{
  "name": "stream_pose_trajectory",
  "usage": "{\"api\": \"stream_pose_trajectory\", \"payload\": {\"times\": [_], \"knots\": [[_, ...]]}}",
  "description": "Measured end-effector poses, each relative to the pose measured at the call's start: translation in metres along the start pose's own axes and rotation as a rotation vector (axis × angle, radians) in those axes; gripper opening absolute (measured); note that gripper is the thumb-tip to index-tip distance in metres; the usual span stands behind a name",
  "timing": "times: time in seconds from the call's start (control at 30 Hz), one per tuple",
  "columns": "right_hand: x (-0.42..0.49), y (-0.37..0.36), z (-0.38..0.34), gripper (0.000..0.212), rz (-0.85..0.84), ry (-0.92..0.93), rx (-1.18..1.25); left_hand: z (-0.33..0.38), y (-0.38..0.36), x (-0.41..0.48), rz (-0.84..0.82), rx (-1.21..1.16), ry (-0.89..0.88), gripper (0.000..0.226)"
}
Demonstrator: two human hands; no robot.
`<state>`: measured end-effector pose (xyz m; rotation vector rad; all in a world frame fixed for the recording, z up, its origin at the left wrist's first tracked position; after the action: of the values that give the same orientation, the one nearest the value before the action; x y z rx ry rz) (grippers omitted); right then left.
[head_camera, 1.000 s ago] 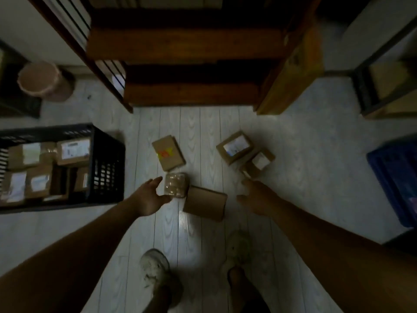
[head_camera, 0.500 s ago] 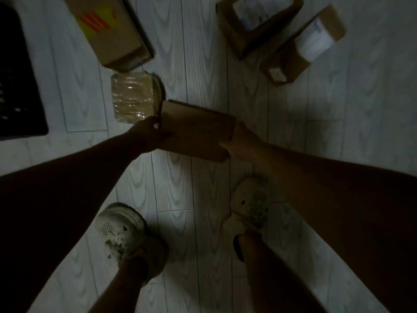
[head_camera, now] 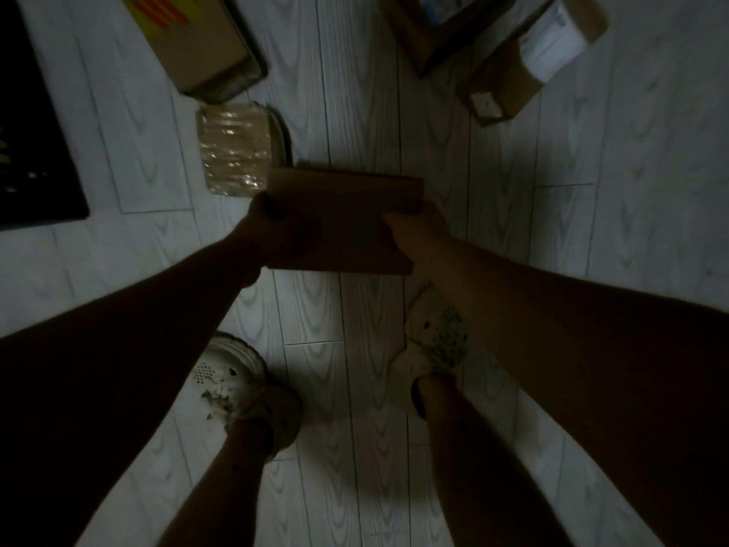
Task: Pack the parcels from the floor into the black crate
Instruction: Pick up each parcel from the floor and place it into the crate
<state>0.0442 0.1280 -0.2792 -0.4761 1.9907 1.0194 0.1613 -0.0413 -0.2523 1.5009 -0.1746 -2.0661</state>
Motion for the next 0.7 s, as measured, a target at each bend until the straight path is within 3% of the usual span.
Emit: {"api": "stream_pose_trajectory", "payload": {"times": [0.13,0.4,0.7], "knots": [[-0.06,0.02,-0.028,0.06,-0.062,0.014,-0.012,0.019,0.036,-0.047,-0.004,-0.002,0.01,0.067],[-0.114,0.055,-0.062,0.059,0.048,-0.067,0.151,0.061,0.088,-0.083,0.032,-0.138,-0.064,0.068],[-0.297,0.138,-0.17,0.074,0.053,0.048,0.229,0.116,0.215,-0.249,0.083,-0.163,-0.109,0.068]]}}
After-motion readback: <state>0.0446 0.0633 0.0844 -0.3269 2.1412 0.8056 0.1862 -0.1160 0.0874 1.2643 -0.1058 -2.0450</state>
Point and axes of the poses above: each hand's wrist, its own x-axis towards the middle knuckle, its own y-axis out of the back of the hand, z = x × y, the point moved 6 cm from there along x, towards the middle knuckle, and after that the axes turned 14 degrees about z, right-handed, at the moved point
